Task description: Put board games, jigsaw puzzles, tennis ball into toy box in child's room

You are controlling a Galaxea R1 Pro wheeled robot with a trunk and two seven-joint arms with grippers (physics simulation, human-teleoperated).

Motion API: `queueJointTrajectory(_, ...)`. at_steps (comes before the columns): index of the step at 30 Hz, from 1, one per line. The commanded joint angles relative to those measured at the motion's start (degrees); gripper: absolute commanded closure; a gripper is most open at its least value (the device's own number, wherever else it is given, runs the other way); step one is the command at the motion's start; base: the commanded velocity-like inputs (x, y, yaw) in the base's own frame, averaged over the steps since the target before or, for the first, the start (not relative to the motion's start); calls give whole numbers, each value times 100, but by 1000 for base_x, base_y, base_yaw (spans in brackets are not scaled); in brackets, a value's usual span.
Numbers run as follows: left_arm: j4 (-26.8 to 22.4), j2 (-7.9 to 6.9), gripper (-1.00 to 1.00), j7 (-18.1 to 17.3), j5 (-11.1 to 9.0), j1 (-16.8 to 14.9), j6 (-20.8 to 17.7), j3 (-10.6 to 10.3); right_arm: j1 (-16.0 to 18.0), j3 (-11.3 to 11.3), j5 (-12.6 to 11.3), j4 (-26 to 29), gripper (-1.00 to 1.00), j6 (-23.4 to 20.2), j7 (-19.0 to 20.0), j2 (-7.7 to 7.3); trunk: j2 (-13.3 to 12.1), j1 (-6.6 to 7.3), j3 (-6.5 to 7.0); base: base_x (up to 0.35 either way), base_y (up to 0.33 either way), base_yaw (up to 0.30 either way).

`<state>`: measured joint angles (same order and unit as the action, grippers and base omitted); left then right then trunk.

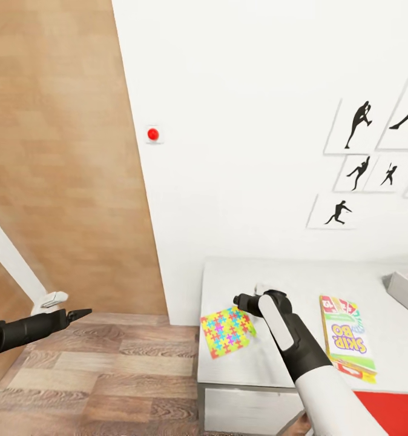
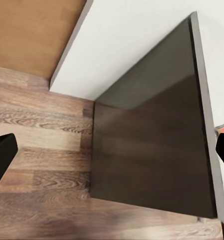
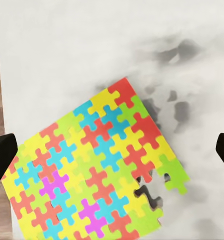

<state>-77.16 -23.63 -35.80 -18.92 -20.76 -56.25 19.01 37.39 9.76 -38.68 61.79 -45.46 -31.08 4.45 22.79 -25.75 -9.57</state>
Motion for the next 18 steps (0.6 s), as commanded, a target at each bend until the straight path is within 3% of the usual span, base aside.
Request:
queueJointTrajectory(1,0,0,-100,-33,15,-7,-26,6,5,1,-60,1,-100,-6,-55,-15,13,-3,-22,0,0,93)
queueJointTrajectory(5,0,5,-100,-33,15,-7,-26,6,5,-11,-67,-6,-100,-7,-16,-57,13,-3,-57,0,0,93)
queueJointTrajectory(13,0,15,-100,-33,13,-7,-23,6,21,-127,-27,-18,-100,-8,812,-191,13,-3,-127,0,0,93)
queueJointTrajectory(18,0,16,-100,-33,12,-7,-18,6,22,-190,-6,-20,-100,-7,943,-279,13,-3,-171,0,0,93)
